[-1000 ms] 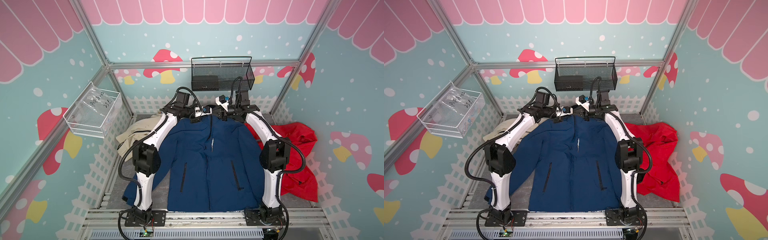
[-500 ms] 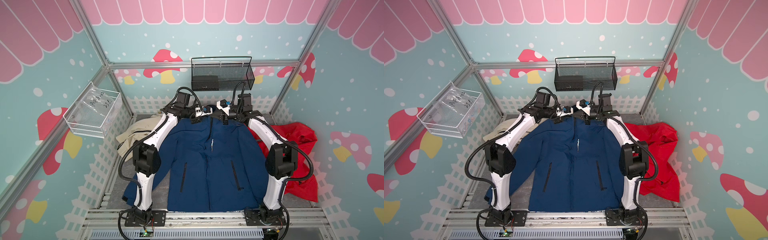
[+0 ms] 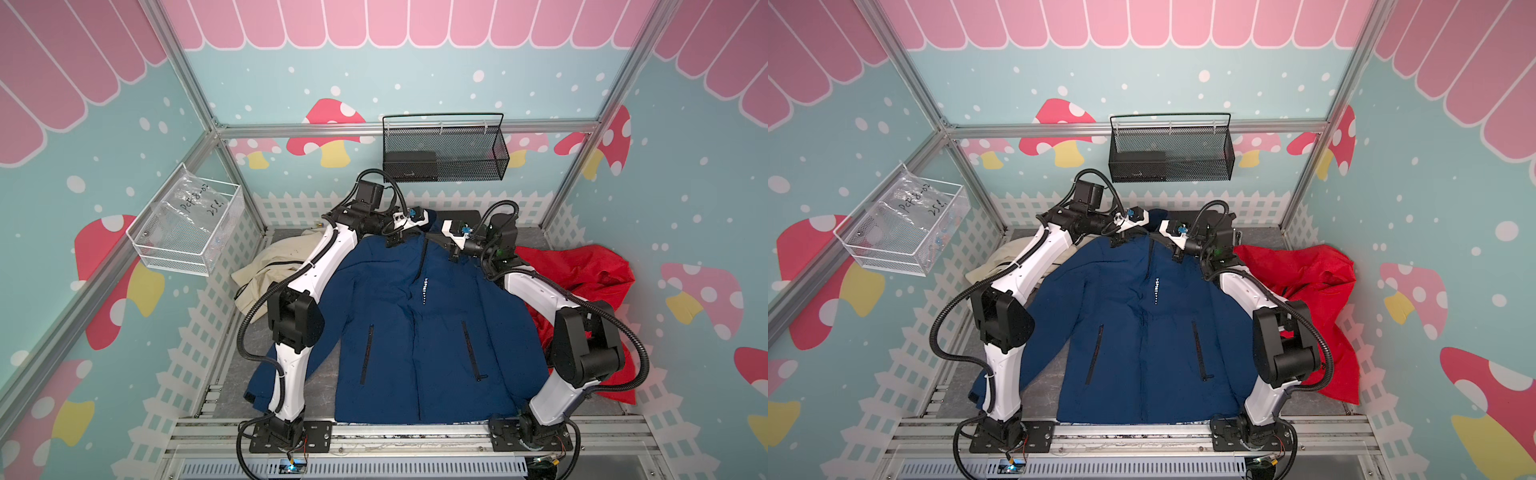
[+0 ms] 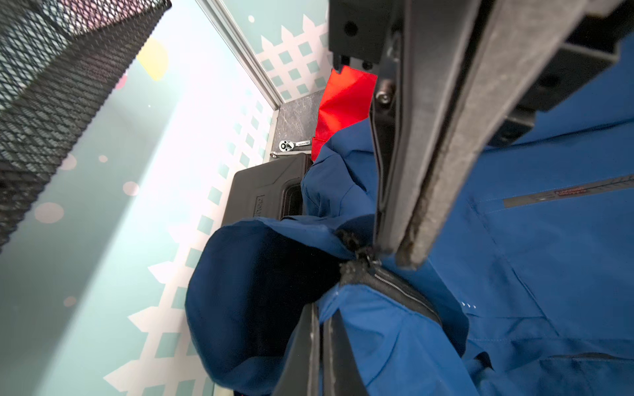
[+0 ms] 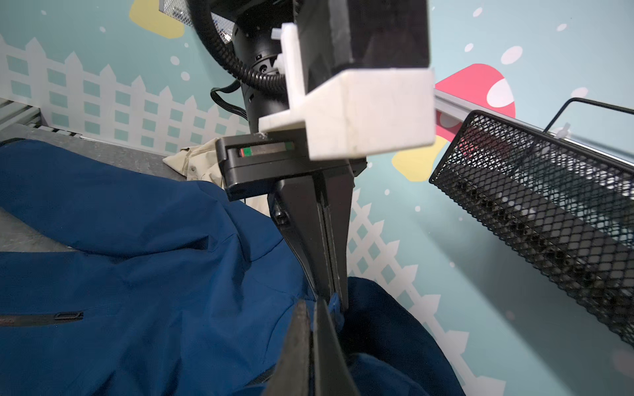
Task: Unzip the jacket
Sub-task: Unzip the zipper on the jacket.
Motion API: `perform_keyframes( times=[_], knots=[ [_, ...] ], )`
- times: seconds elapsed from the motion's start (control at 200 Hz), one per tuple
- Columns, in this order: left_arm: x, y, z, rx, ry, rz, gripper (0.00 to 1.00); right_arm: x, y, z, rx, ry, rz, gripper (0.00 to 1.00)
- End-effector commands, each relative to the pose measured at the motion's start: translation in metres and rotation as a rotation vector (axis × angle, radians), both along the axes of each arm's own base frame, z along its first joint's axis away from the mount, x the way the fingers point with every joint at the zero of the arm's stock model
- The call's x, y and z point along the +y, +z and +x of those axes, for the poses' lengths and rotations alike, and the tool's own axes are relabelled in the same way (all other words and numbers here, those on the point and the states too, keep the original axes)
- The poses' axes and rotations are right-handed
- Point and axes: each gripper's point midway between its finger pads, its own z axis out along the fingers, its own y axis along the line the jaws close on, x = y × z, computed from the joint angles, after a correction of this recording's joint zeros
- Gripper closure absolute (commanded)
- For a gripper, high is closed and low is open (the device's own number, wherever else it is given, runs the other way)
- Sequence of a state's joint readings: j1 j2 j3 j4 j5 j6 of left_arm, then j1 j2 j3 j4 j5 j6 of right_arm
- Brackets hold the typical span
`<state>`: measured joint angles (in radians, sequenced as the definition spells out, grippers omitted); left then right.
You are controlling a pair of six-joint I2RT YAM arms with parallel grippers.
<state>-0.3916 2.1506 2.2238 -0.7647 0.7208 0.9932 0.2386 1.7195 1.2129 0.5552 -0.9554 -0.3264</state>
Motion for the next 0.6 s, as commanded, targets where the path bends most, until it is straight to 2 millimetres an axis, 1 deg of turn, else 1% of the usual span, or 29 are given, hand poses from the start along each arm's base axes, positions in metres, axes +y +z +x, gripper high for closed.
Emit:
perform_keyframes(
  times=[0.0, 0.17, 0.36, 0.595],
  knots=[
    [0.016, 0.034, 0.028, -0.027, 0.122, -0.066, 1.0, 0.0, -0.001, -0.005, 0.015, 0.017, 0.032, 1.0],
    [0.017, 0.039, 0.03, -0.029, 0.132, -0.075, 1.0, 0.0, -0.015, -0.001, 0.032, -0.006, 0.019, 1.0],
    [0.018, 0.04, 0.034, -0.01, 0.156, -0.084, 1.0, 0.002, -0.034, 0.001, 0.041, -0.033, -0.012, 1.0],
    [0.016, 0.042, 0.037, -0.001, 0.162, -0.098, 1.0, 0.011, -0.058, 0.001, 0.037, -0.064, -0.1, 1.0]
  ],
)
